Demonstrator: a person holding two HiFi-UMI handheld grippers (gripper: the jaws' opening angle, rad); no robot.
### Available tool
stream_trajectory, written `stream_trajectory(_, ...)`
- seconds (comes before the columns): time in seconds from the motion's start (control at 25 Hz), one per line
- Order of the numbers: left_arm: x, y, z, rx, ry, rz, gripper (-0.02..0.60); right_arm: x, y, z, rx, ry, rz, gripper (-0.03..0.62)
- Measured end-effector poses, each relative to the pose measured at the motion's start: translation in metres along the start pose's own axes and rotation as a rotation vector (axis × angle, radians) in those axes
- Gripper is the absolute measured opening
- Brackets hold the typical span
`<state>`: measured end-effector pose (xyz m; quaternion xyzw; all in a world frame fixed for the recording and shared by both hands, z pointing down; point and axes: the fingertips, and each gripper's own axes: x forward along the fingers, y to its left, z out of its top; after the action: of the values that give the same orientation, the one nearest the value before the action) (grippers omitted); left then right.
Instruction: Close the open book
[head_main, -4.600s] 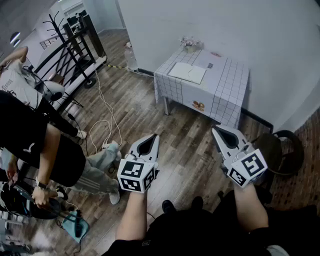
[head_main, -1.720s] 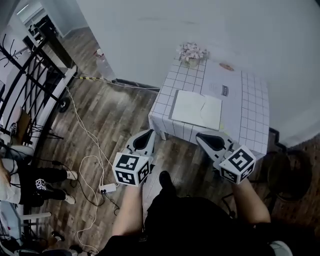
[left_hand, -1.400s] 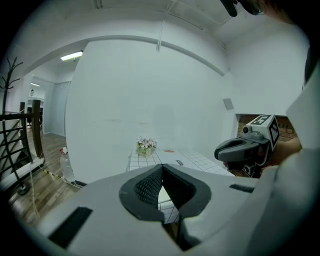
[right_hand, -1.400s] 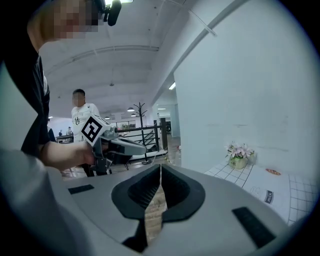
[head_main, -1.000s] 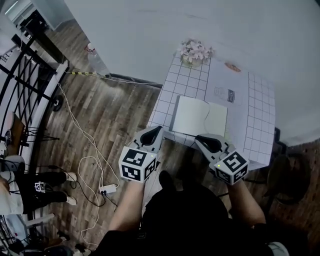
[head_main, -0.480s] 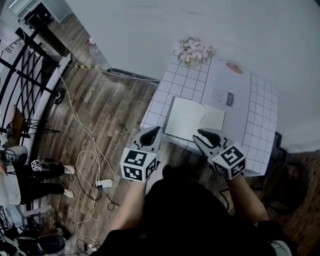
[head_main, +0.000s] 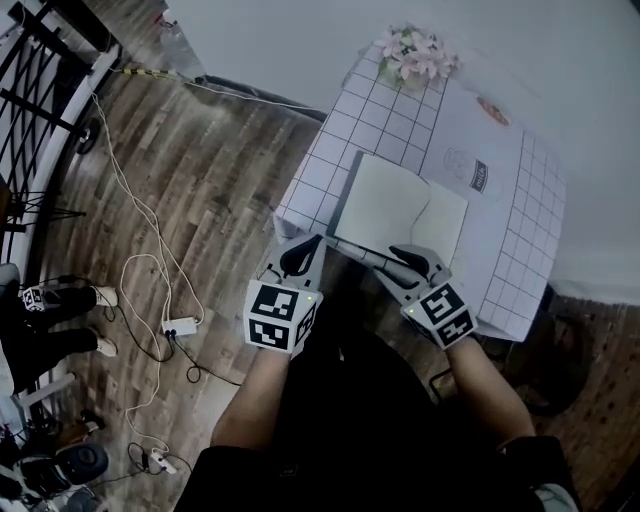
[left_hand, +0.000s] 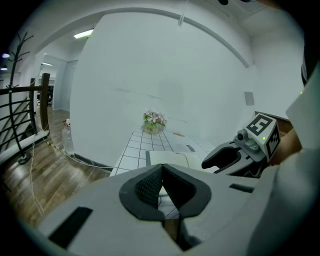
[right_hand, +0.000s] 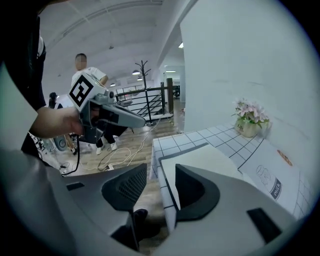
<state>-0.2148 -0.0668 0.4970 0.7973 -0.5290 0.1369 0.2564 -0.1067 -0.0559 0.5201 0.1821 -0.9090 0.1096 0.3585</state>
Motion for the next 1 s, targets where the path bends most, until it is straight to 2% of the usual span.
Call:
stream_trajectory(0.2,0.012,0.003,-0.041,-0.027,0.037,-0.011,0.009,0.034,-0.006,-0.03,-0.065,0.079,-0.022,0.19)
stream_trajectory(0.48,0.018,0.01,-0.071,-0.057,0.076,-0.006,0.009,0.062,-0.023,-0.052,-0.101,0.152,-0.042,0.193)
stream_trajectory(0.68,0.024,0.009,-0.074,-0.045,0.09,-0.023,0.009,0.074,-0.034,-0.065,-0.131,0.204,-0.059,0.206)
stream_trajectory(0.88,0.027,0.009,-0.077,-0.035,0.107,-0.039,0.009,0.084,-0.035,-0.071,-0.208,0.268,-0.05,0.209)
stream_trajectory(1.0,0.029,0.009,-0.075,-0.029,0.109,-0.048,0.009,0.085,-0.035,-0.071,-0.205,0.277,-0.044,0.209)
